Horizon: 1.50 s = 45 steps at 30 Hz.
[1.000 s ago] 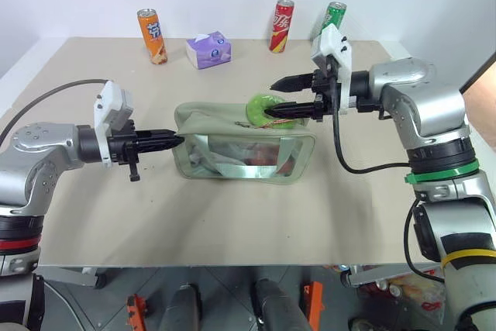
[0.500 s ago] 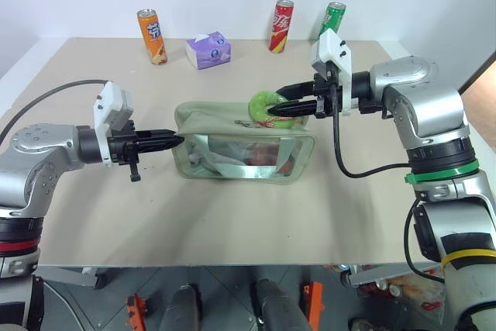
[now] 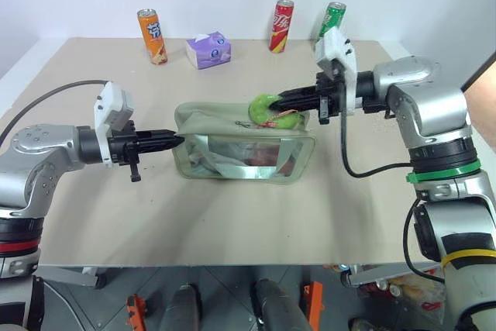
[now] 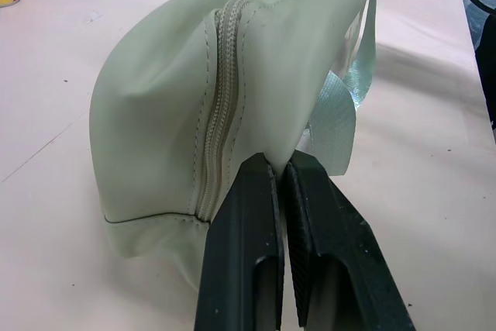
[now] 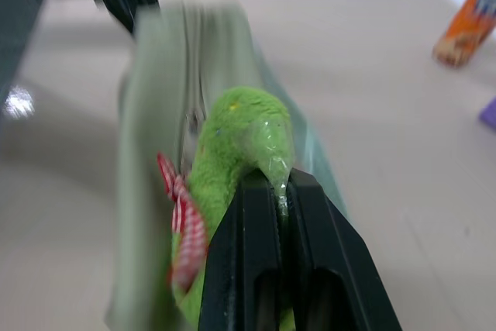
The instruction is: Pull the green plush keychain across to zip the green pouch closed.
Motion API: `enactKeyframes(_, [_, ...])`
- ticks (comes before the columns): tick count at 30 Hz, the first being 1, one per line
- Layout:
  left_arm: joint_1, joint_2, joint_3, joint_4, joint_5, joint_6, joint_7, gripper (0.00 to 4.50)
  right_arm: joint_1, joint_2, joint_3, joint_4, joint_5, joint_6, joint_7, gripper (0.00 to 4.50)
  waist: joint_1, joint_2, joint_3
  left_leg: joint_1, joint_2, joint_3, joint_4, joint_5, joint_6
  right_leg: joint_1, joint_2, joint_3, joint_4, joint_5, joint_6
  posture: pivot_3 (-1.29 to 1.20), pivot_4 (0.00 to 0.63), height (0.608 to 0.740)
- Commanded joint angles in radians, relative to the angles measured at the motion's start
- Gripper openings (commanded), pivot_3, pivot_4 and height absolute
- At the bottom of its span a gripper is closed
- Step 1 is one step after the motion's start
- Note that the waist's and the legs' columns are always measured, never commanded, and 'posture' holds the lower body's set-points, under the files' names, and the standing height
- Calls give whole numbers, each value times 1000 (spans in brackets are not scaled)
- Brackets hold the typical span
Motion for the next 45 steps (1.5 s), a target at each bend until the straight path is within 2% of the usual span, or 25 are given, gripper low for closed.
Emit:
enactKeyframes(1, [9,-1,5,-10,-3,-6,0,0,-82,-21,-112,17,88,57,-6,22,0,0,0,0,0,0,0,0,0,0,0,0,0,0,0,0,150,740])
enactKeyframes(9, [5,-5,-1,-8,0,-10,-2,0,-44,-126,-107,31,60,41,32,22,1,0,0,0,0,0,0,0,0,0,0,0,0,0,-1,0,150,740])
enactKeyframes(15, [5,-5,-7,-6,-1,-11,-7,0,123,-276,-26,-4,-110,-155,60,22,2,0,0,0,-1,0,-1,0,0,0,-1,0,-1,-1,-1,0,150,740])
enactKeyframes(21, [0,-4,-13,2,1,-11,-16,0,104,-356,-35,35,-198,-257,26,22,1,3,1,1,-1,1,0,0,0,0,-1,1,-1,-1,0,0,150,740])
enactKeyframes(27, [-15,-6,-22,16,8,-12,-23,0,94,-375,-40,99,-237,-302,-2,22,2,2,1,2,-1,1,0,0,0,1,-1,1,-1,-1,0,0,150,740])
enactKeyframes(31, [-12,-3,-18,13,7,-10,-26,0,184,-379,-11,63,-281,-344,-11,22,2,2,1,1,-2,1,0,0,0,1,-2,1,-2,-1,0,0,150,740])
enactKeyframes(35, [-3,2,-12,6,3,-5,-27,0,277,-378,55,67,-404,-415,-80,22,2,2,1,1,-2,1,0,0,0,1,-2,1,-2,-1,0,0,150,740])
enactKeyframes(41, [-4,6,-8,2,1,3,-24,0,368,-308,121,68,-490,-467,-173,22,1,2,1,1,-2,1,0,0,0,1,-2,2,-1,-1,1,0,150,740])
enactKeyframes(45, [-1,7,-8,-2,-1,7,-22,0,390,-219,142,50,-513,-469,-244,22,1,2,1,2,-2,1,1,0,0,1,-2,2,-1,0,1,0,150,740])
